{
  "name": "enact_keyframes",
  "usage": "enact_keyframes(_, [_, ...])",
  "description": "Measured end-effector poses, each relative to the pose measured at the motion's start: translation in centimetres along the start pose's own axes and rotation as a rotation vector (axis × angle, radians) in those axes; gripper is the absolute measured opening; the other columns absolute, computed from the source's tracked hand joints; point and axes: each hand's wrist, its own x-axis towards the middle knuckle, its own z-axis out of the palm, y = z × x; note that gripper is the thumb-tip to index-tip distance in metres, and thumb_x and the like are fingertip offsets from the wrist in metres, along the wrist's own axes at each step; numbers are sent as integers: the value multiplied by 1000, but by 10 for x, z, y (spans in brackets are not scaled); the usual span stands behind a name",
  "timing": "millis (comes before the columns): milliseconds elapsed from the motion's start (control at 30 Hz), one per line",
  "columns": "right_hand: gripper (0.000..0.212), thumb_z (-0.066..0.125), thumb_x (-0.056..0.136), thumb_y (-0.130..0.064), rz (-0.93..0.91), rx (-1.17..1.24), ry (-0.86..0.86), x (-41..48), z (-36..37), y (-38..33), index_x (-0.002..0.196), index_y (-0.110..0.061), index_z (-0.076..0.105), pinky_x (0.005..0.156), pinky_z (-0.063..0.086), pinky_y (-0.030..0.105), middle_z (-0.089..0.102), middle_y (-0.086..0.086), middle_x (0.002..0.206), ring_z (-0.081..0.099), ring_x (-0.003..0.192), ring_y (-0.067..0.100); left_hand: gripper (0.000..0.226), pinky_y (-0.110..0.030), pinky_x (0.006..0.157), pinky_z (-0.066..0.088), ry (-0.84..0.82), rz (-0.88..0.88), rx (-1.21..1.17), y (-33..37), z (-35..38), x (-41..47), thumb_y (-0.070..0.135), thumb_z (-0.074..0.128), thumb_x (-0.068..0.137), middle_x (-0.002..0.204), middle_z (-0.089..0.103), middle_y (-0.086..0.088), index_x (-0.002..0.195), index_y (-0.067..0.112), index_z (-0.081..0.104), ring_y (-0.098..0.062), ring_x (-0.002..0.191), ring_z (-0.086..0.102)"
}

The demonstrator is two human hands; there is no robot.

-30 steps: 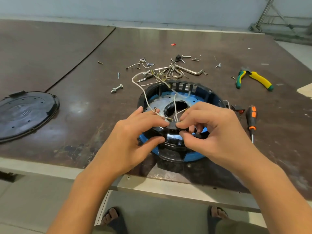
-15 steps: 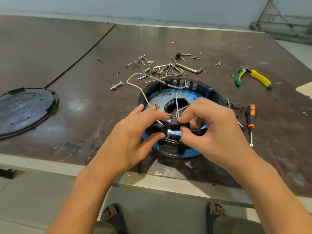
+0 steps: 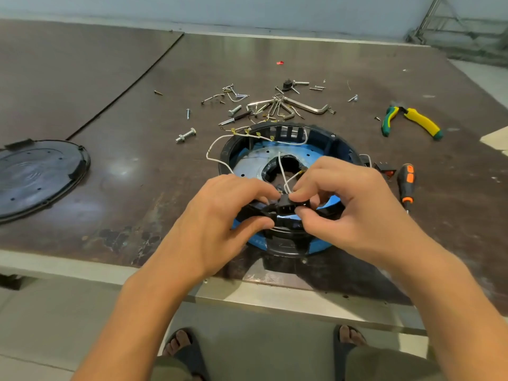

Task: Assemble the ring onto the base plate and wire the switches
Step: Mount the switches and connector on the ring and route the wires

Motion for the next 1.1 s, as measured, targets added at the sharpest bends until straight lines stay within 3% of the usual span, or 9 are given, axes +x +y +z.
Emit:
enact_keyframes(333, [14, 79, 81, -3, -6, 17, -44, -1, -5, 3, 94, -9, 77, 72, 52, 39, 67, 0, 93, 66, 85, 16, 20, -45, 84, 52, 44, 33, -20, -1, 1, 0, 23, 76, 80, 94, 72, 4, 97, 12, 76, -17, 90, 66])
enact_keyframes(900, [15, 78, 81, -1, -27, -41, -45, 0, -3, 0, 94, -7, 77, 70, 52, 40, 67, 2, 92, 65, 80, 19, 15, -38, 85, 52, 2, 26, 55, 2, -2, 2, 26, 74, 82, 95, 72, 9, 95, 21, 77, -9, 89, 63])
enact_keyframes(1000, [21, 79, 81, -2, 23, 32, -99, -2, -9, 0, 101, -10, 77, 74, 52, 41, 66, 2, 95, 64, 84, 19, 27, -43, 91, 50, 29, -25, 37, 4, 0, 0, 29, 73, 81, 101, 70, 13, 107, 23, 69, -9, 97, 63])
enact_keyframes(1100, [36, 75, 85, 2, 93, 119, -234, -4, -23, 2, 115, -17, 74, 88, 52, 40, 67, -1, 107, 65, 98, 19, 50, -39, 99, 47, 30, -44, -40, 8, 3, -1, 38, 73, 82, 107, 66, 22, 127, 33, 54, 2, 107, 59])
